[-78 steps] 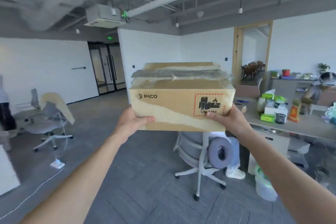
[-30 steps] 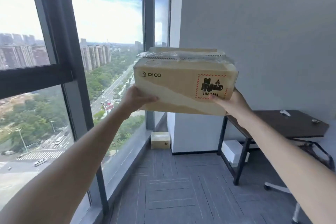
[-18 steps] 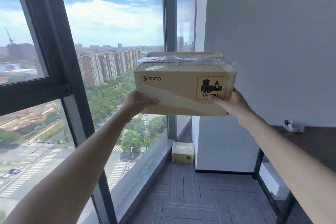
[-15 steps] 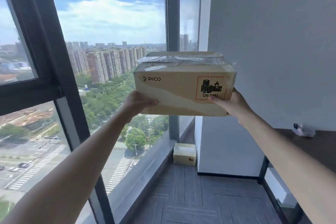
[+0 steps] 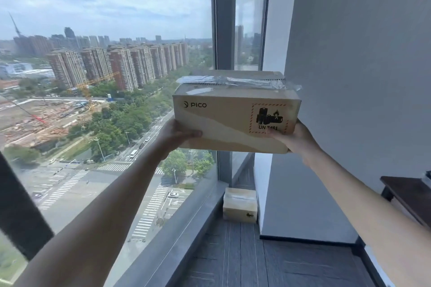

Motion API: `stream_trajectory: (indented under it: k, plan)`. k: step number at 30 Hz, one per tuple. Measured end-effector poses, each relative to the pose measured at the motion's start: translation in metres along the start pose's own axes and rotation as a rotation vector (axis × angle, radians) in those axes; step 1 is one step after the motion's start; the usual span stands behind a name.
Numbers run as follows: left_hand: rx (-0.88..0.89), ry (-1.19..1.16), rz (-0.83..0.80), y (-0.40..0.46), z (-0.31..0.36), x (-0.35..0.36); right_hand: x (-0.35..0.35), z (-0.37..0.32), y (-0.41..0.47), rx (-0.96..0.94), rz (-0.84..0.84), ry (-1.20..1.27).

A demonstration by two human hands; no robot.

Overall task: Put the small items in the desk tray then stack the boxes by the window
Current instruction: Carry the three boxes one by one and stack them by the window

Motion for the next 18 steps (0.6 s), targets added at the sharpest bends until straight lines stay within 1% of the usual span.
stream_trajectory:
  k: [5,8,12,18]
  plan:
    - [0.006,-0.028,-0.072,0.131,-0.041,0.034,0.022,0.053,0.116,0.073,0.03,-0.007]
    - [-0.035,-0.024,-0.108,0.2,-0.064,0.061,0.029,0.087,0.184,0.124,0.02,-0.014]
    - [-0.079,-0.007,-0.173,0.284,-0.099,0.107,0.028,0.151,0.256,0.196,0.045,-0.006]
    - [-0.187,-0.023,-0.205,0.383,-0.16,0.178,0.032,0.255,0.359,0.271,-0.022,0.046]
Point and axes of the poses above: each hand's wrist, its own y-axis towards the middle knuckle, its own x-axis out of the palm, z = x × y, the point moved 5 cm from there along y, towards the middle knuckle, and after that the axes turned 12 degrees about y, right-handed, at the moved point
